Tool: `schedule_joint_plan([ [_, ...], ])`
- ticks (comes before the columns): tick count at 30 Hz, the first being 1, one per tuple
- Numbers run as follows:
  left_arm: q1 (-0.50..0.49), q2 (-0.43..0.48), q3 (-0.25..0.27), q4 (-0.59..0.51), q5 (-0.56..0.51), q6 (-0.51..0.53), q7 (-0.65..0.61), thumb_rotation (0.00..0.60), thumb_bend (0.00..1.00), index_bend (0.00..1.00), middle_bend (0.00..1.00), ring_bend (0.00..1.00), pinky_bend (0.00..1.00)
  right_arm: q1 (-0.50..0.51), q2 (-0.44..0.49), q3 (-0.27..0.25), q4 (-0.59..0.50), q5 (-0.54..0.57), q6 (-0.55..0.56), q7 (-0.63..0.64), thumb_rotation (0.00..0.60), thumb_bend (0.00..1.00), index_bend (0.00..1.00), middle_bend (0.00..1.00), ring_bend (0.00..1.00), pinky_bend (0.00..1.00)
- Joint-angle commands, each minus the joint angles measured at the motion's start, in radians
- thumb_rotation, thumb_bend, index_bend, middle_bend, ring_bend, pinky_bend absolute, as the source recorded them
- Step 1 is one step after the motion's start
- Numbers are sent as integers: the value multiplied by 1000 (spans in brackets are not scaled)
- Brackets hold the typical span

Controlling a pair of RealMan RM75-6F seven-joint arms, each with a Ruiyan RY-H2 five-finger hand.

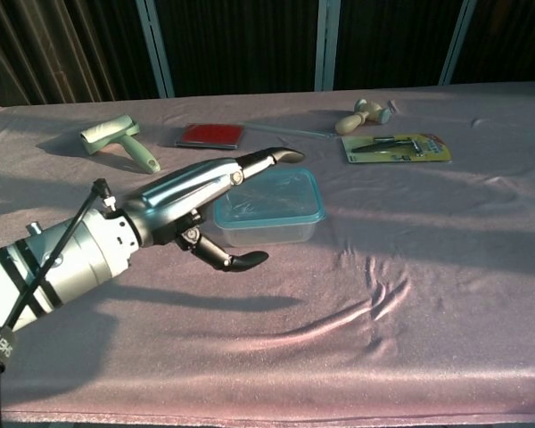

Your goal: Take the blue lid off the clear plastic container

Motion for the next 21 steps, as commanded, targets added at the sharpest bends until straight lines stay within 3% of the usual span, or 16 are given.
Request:
schedule_joint_plan([
  [1,-46,-55,-33,65,-46,-23,33,600,268,0,0,0,0,-1,5,1,-1,4,3,9,600,182,0,0,0,0],
  [21,-143,-137,-63,273,-192,-88,62,600,267,0,0,0,0,-2,31,-3,-2,7,6,55,600,182,0,0,0,0],
])
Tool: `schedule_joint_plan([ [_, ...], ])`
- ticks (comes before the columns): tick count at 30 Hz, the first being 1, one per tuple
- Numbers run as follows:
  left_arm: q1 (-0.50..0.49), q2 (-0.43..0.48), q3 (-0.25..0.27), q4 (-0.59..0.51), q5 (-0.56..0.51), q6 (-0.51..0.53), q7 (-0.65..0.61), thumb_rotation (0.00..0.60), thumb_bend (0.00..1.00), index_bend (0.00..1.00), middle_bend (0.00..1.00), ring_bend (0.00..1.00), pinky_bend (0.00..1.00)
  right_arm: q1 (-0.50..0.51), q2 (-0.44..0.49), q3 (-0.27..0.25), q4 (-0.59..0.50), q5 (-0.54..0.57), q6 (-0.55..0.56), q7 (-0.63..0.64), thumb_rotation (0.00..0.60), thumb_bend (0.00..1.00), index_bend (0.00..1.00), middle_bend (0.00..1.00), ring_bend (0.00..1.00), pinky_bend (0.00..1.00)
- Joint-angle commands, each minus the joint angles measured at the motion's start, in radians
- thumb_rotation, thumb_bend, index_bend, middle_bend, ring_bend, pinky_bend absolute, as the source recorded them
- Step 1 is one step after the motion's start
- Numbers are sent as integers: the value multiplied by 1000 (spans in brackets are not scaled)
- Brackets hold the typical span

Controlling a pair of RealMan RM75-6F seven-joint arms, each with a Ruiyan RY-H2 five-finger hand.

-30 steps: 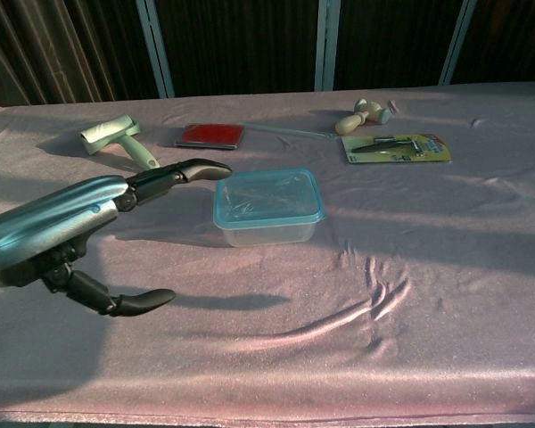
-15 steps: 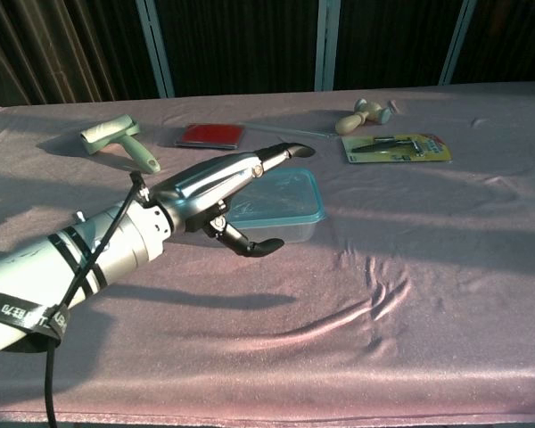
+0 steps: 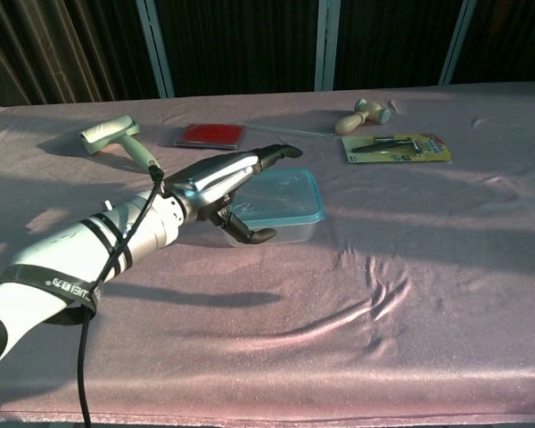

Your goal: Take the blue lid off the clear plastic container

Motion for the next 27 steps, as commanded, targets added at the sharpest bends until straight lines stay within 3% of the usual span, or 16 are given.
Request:
schedule_joint_plan([
  [1,-10,-1,-1,15,-16,-10,-3,600,267,0,0,0,0,1,-1,1,0,3,-3,-2,600,182,0,0,0,0],
  [17,-38,5,-8,47,-120,-72,38,600,264,0,0,14,12,3,-2,0,-4,8,-11,-11,600,182,0,0,0,0],
  [22,-42,8,-4,46,-140,-84,50,600,272,0,5,142,79,4,-2,-2,-4,6,-13,-12,600,182,0,0,0,0],
  [27,-43,9,-3,31,-159,-84,68,600,277,0,157,276,189,4,-3,-3,-4,3,-13,-16,600,182,0,0,0,0],
])
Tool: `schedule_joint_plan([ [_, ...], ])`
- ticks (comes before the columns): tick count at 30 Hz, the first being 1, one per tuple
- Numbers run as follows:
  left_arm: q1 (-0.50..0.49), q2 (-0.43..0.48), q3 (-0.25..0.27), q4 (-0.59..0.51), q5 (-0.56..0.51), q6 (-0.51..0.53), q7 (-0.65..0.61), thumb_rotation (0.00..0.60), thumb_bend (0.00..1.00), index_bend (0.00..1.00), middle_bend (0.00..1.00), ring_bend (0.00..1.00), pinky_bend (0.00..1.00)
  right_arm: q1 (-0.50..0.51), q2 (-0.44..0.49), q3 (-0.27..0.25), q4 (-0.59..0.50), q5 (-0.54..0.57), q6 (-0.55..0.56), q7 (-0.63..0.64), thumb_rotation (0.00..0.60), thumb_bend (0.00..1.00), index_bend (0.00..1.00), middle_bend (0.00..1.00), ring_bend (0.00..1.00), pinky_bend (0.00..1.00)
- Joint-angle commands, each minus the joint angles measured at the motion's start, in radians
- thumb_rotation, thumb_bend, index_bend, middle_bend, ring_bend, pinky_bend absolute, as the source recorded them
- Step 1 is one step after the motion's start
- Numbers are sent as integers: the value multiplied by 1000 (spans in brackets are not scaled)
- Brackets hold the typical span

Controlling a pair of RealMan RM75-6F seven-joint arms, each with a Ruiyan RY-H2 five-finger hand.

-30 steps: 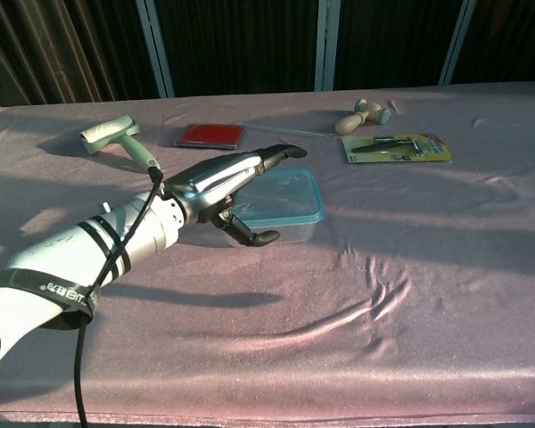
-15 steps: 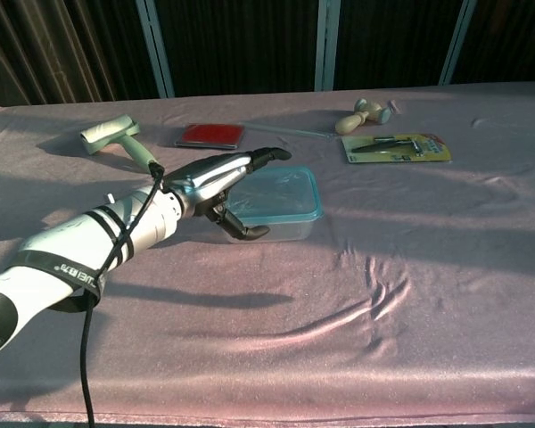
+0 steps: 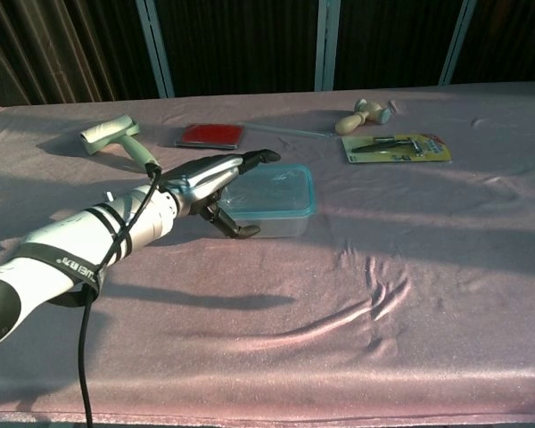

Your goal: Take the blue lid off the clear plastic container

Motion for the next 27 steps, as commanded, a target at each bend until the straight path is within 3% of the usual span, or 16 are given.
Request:
schedule_joint_plan([
  [1,1,0,1,-8,-7,6,8,600,277,0,193,314,229,1,-2,-1,0,-3,-1,-5,600,182,0,0,0,0],
  [7,4,2,14,-30,-14,8,17,600,282,0,286,451,364,25,-23,-2,8,-43,-15,-36,600,182,0,0,0,0],
  [12,7,-6,26,-54,-17,17,37,600,285,0,287,469,399,101,-76,6,13,-114,-82,-85,600,182,4,0,0,0],
  [21,15,-20,52,-92,-10,31,65,600,286,0,287,481,413,289,-251,43,62,-186,-278,-131,600,206,272,0,0,0],
  [27,23,-17,64,-116,-11,35,76,600,286,0,287,491,423,364,-406,73,194,-216,-261,-66,600,291,448,0,0,0],
])
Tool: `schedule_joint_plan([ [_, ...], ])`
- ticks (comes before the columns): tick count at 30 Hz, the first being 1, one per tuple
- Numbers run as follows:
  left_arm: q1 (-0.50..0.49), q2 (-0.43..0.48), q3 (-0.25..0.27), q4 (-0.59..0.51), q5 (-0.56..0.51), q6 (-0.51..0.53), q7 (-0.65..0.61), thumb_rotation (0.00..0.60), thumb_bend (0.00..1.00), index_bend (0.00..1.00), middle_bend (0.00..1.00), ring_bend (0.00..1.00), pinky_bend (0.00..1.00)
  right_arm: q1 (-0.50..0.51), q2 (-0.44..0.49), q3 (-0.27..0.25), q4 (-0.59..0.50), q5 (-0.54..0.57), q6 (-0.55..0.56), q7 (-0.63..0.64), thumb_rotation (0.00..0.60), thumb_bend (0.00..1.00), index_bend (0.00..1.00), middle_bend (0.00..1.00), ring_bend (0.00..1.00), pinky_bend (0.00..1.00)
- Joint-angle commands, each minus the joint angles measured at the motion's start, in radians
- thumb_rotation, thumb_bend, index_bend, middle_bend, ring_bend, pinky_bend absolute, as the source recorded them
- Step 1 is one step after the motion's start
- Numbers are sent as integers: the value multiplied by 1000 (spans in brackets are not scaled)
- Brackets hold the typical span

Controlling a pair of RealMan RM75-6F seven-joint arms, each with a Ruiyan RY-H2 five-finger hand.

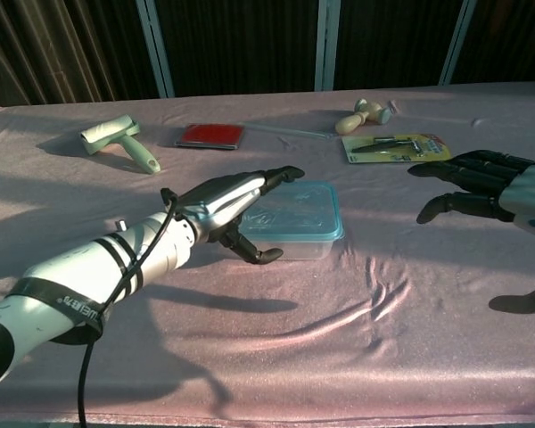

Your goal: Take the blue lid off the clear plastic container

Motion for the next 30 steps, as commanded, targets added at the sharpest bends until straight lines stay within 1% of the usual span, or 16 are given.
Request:
schedule_joint_plan([
  [1,4,3,5,-10,3,4,3,600,286,0,287,492,423,47,-101,25,97,-27,24,54,600,300,465,0,0,0],
  [7,7,14,9,-30,10,11,2,600,284,0,287,493,424,81,-220,50,220,-32,93,92,600,300,534,4,0,0],
  [11,9,20,13,-35,6,6,5,600,286,0,285,492,422,100,-278,65,269,-9,98,79,600,301,553,13,0,0],
  [17,11,23,14,-42,2,6,12,600,284,0,284,492,422,131,-340,77,313,23,86,75,600,302,608,52,0,0],
  [22,12,25,16,-52,3,9,21,600,285,0,284,492,422,158,-383,83,348,48,68,63,600,303,634,68,0,0],
  [26,13,29,17,-59,2,9,25,600,287,0,284,493,423,174,-409,84,372,59,70,65,600,349,651,87,0,0],
  [30,13,35,16,-64,-3,5,28,600,286,0,284,494,422,180,-428,76,382,70,75,78,600,354,662,94,0,0],
])
